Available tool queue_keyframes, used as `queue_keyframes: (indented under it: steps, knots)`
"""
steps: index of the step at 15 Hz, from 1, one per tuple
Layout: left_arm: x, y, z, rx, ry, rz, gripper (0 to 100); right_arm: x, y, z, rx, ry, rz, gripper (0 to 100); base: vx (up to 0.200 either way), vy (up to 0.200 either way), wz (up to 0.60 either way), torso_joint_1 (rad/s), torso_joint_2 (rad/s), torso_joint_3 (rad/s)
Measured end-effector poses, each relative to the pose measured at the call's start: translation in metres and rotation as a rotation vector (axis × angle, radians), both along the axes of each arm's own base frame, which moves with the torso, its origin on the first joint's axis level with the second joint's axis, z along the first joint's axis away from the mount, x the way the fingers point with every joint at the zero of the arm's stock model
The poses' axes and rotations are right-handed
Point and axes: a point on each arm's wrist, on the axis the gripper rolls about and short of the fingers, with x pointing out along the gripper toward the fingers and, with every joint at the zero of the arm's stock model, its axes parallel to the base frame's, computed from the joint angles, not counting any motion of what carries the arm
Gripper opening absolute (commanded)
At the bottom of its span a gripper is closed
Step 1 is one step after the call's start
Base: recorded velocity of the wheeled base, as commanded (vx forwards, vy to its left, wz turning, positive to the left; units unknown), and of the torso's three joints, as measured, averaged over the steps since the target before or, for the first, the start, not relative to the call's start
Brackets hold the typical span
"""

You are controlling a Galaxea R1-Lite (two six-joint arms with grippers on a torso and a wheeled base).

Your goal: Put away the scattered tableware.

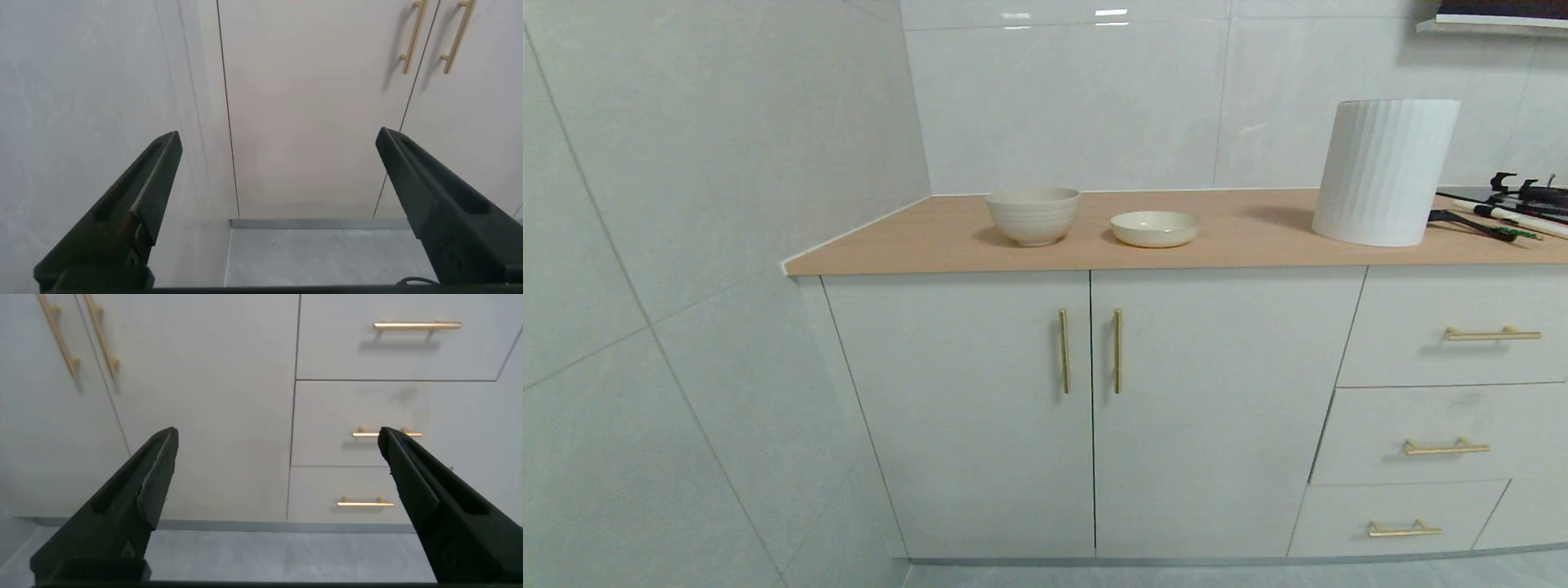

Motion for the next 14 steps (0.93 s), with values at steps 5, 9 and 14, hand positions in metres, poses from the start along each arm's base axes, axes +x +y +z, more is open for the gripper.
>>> queue_keyframes:
  steps: [5, 9, 14]
  knots:
    - [0.0, 0.0, 0.0, 0.0, 0.0, 0.0, 100, -0.002, 0.004, 0.044, 0.032, -0.05, 0.219, 100, 0.0, 0.0, 0.0, 0.0, 0.0, 0.0]
    - [0.0, 0.0, 0.0, 0.0, 0.0, 0.0, 100, 0.041, 0.009, 0.088, 0.075, 0.173, 0.42, 100, 0.0, 0.0, 0.0, 0.0, 0.0, 0.0]
    - [0.0, 0.0, 0.0, 0.0, 0.0, 0.0, 100, 0.14, 0.03, 0.129, 0.125, 0.411, 0.61, 100, 0.0, 0.0, 0.0, 0.0, 0.0, 0.0]
